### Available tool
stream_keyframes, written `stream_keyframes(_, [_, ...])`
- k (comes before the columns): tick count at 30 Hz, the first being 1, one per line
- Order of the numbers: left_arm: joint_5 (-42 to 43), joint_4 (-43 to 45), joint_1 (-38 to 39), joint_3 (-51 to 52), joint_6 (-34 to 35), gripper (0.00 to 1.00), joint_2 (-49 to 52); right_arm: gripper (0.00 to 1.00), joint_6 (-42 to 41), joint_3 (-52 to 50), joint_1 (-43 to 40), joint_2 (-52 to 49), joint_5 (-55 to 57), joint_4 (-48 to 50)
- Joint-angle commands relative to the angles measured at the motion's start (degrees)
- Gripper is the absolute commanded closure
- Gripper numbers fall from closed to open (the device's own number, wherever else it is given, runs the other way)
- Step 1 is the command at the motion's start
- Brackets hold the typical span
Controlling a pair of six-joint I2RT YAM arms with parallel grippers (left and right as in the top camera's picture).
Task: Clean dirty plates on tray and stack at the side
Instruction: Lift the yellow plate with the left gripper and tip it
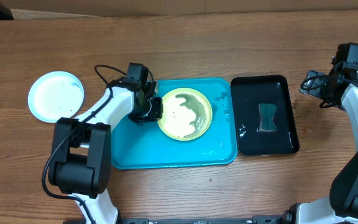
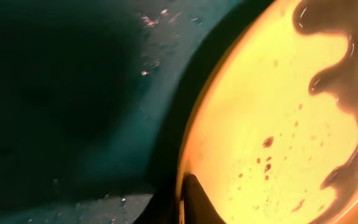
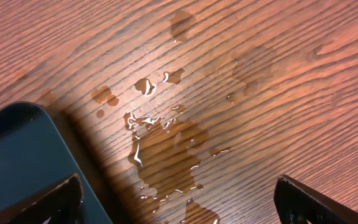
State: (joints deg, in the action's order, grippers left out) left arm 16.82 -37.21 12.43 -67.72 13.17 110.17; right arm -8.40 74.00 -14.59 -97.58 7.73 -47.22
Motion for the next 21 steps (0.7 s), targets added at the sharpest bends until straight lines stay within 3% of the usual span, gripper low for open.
stream_keyframes(1, [-1.9,0.1,1.1,1.2,1.3,0.96,1.2,0.00,-0.6,0.6,-0.2,0.0,0.2,0.2])
stream_keyframes(11, [-2.4,-7.2,0.6,-3.8,1.7,0.96,0.2,0.00,-0.6,0.6,-0.2,0.0,0.2,0.2])
stream_keyframes(21, [-7.0,-20.9,1.0,-21.1,3.4,0.96,-0.8,0.00,-0.6,0.6,-0.2,0.0,0.2,0.2])
